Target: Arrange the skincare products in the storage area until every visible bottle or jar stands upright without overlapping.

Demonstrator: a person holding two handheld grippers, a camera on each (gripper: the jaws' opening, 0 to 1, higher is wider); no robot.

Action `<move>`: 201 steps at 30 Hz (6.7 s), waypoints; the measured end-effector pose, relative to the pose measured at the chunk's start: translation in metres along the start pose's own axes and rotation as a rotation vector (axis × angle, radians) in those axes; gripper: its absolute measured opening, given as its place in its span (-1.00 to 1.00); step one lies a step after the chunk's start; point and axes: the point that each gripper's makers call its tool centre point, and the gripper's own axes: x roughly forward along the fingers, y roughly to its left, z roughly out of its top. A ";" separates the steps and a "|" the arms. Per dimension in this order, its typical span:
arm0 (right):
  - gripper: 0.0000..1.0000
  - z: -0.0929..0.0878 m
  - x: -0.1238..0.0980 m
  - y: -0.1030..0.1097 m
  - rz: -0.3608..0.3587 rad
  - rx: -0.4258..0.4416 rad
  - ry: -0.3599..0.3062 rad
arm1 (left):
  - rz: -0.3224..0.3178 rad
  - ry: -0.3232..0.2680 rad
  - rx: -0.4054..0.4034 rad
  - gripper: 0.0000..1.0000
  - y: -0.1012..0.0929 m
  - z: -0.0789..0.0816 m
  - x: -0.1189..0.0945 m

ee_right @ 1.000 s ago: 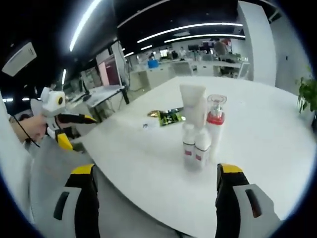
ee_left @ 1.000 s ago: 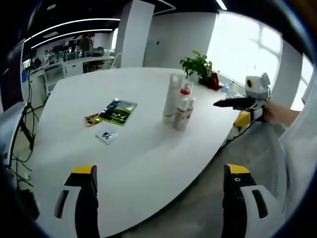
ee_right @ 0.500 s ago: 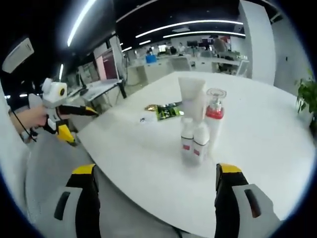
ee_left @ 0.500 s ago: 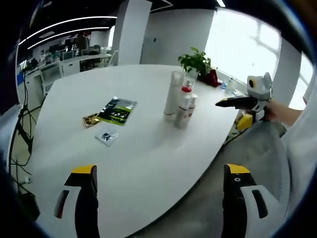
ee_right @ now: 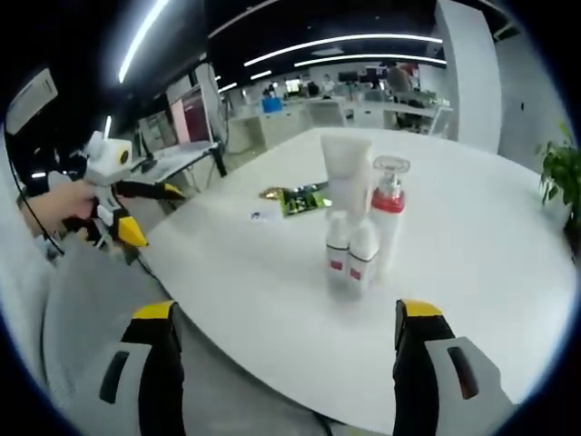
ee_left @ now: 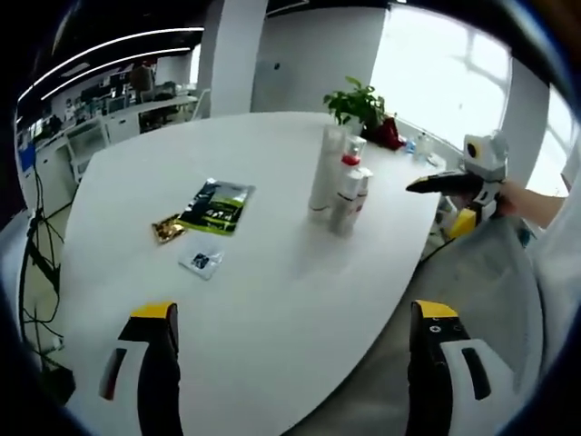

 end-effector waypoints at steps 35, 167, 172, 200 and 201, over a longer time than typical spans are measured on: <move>0.93 -0.005 0.001 -0.003 -0.002 0.018 0.026 | 0.014 0.232 0.145 0.94 0.081 0.038 0.081; 0.88 -0.006 0.001 -0.010 -0.019 0.043 0.025 | 0.001 0.369 0.140 -0.89 0.109 0.072 0.170; 0.88 -0.005 0.002 -0.006 -0.003 0.031 0.021 | 0.009 0.335 0.119 -0.89 0.099 0.073 0.156; 0.85 0.024 0.006 0.022 0.099 -0.017 -0.046 | 0.018 0.133 0.006 -0.87 0.044 0.072 0.076; 0.85 0.026 0.007 0.023 0.103 -0.021 -0.048 | 0.016 0.124 0.007 -0.87 0.040 0.072 0.072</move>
